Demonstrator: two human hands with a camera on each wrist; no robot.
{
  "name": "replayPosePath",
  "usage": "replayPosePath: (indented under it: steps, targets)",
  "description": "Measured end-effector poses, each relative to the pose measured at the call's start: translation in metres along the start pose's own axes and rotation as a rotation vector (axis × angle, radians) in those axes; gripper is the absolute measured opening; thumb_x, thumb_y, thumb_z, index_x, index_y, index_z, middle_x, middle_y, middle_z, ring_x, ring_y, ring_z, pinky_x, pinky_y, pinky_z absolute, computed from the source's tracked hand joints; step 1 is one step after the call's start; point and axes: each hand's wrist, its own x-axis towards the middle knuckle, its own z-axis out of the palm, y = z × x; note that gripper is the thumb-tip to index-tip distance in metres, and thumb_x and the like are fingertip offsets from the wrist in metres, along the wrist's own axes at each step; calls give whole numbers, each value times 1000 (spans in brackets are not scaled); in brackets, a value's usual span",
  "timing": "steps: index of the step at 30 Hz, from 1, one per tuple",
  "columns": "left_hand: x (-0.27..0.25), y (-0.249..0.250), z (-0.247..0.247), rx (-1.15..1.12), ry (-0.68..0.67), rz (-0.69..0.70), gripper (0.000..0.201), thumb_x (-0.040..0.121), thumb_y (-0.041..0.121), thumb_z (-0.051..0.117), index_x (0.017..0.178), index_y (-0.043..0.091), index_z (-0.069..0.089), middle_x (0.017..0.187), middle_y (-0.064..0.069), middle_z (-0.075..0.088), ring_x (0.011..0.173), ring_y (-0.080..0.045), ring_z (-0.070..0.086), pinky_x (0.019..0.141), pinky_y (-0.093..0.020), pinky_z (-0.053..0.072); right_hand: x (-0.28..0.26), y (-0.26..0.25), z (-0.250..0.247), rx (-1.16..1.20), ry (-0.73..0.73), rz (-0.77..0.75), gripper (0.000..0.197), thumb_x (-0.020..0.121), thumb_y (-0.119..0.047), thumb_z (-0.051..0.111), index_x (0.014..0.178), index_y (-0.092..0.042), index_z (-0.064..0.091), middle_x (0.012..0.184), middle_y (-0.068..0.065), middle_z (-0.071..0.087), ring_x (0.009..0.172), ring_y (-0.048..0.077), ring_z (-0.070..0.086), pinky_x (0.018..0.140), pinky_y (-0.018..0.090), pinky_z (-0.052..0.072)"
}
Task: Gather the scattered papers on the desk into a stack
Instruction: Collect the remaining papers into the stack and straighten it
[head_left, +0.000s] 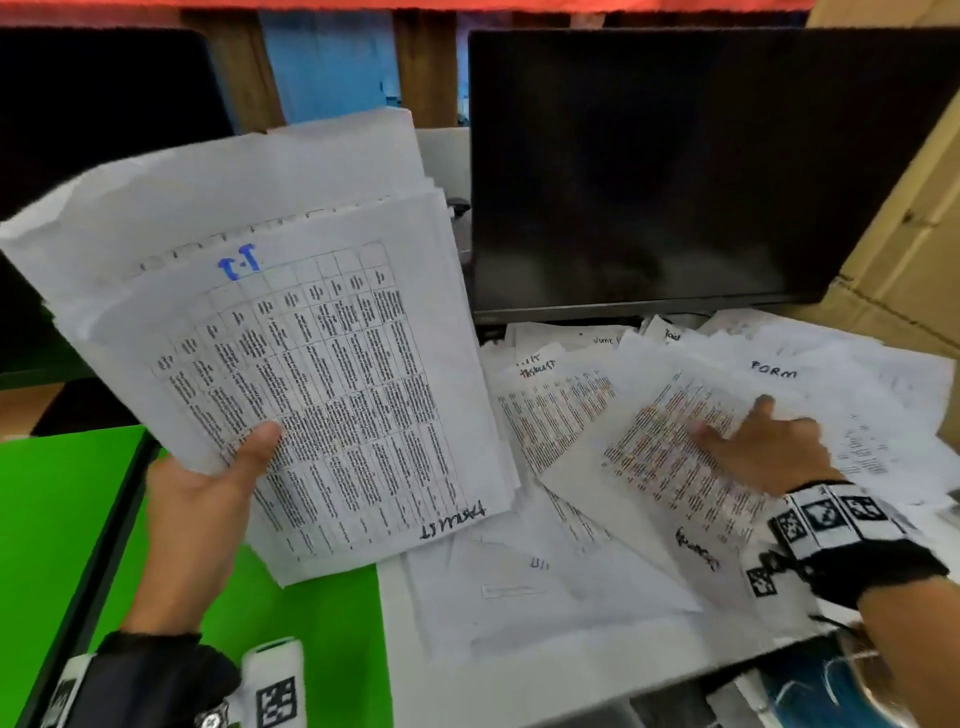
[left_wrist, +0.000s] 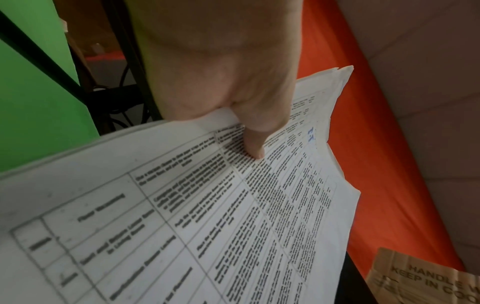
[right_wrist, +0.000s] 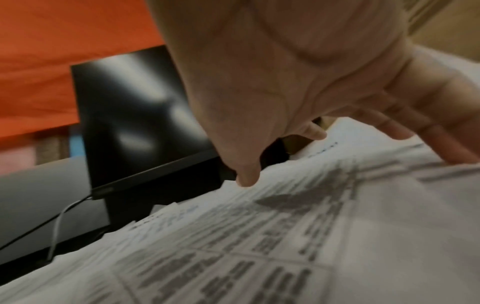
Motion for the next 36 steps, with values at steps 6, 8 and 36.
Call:
replayPosePath:
  steps: [6,8,36]
  targets:
    - [-2,-1,12,-18,-30,-20,28,89,8,64,112,23,62,91,35,68,91,18,61,83,-7,51,20,25,6,-54,-71,87,127,57,-79,68,143,-5,12,130,27,46,122,42,47,97,47,46]
    - [-3,-3,14,-24,-43,-16,26,88,8,64,109,24,64,88,31,68,88,18,61,81,-7,51,21,24,4,46,-8,120,111,59,-59,82,134,-3,23,124,27,49,117,43,50,93,48,48]
    - [-11,5,12,-5,-102,-27,34,90,8,61,122,19,57,105,22,60,93,9,59,85,-21,45,-1,42,-102,669,700,-387,18,98,-9,46,110,-4,59,97,4,58,92,22,56,80,33,48]
